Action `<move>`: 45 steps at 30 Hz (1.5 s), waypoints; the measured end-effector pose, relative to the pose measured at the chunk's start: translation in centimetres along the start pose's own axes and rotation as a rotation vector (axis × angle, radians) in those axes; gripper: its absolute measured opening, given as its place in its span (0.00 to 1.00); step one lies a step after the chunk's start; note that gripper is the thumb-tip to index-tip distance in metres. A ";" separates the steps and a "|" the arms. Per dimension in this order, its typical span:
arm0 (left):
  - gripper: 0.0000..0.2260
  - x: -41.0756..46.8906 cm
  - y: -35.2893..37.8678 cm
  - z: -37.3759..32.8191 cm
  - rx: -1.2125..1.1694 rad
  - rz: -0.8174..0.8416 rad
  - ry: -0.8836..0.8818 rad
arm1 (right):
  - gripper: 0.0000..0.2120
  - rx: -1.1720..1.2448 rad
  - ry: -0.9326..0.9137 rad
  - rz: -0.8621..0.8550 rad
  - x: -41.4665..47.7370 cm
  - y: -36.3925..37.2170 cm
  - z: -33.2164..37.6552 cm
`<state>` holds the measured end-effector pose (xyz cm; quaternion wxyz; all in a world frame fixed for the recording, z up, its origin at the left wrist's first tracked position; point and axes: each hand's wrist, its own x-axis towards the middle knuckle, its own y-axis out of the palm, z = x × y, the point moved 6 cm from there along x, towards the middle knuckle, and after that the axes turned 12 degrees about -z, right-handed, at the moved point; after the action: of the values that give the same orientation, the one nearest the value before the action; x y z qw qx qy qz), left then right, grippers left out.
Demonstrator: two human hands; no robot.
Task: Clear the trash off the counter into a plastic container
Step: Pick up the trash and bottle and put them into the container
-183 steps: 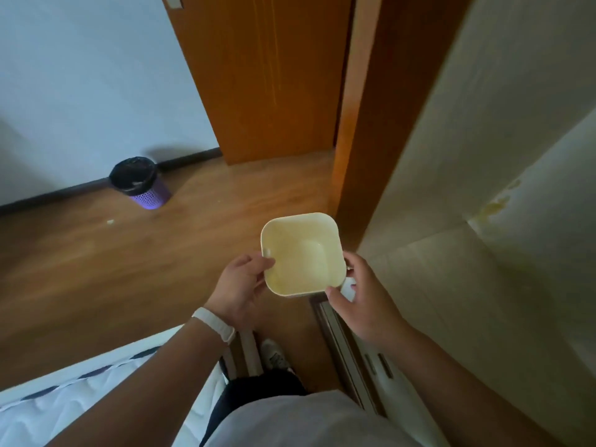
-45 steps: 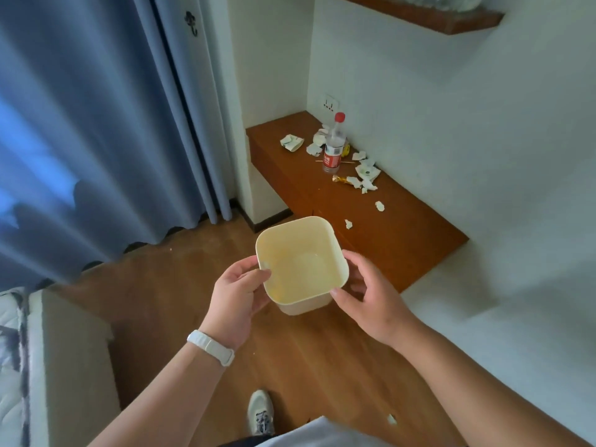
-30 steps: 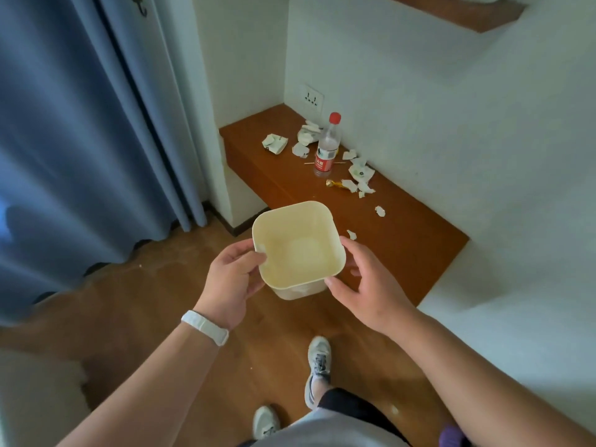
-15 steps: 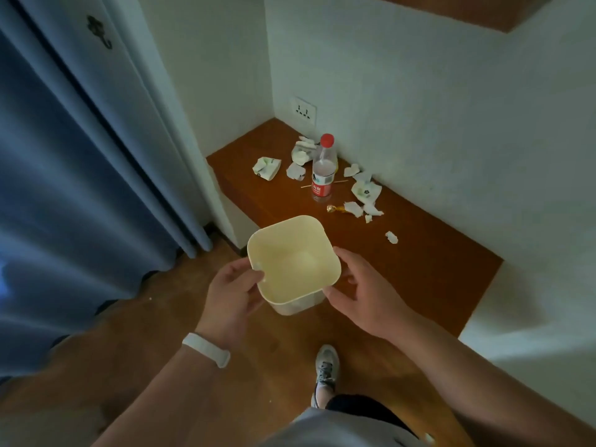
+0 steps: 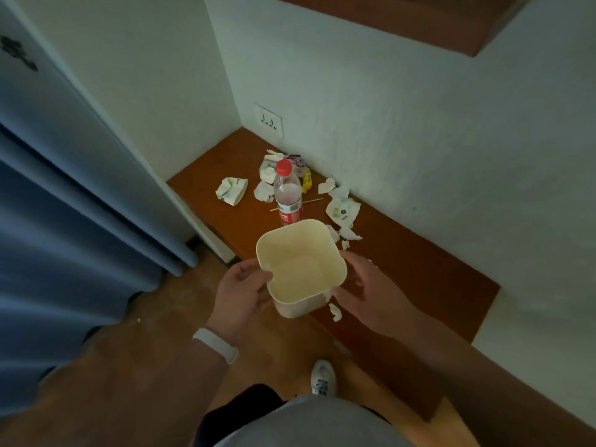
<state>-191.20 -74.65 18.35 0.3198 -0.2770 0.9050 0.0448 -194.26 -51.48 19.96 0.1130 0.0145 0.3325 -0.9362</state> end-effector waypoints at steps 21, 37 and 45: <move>0.14 5.5 4.3 -3.5 0.049 0.014 -0.007 | 0.25 -0.325 0.315 -0.082 6.3 0.1 -13.8; 0.16 6.7 1.9 -5.1 0.062 -0.005 0.011 | 0.12 -0.365 0.376 -0.091 7.4 1.8 -15.1; 0.17 7.0 2.3 -5.0 0.088 0.013 0.000 | 0.10 -0.030 0.298 -0.412 7.7 -3.0 -5.7</move>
<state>-199.70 -77.27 17.88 0.3313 -0.2567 0.9079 0.0070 -202.70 -47.23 16.55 -0.1304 0.0825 0.3551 -0.9220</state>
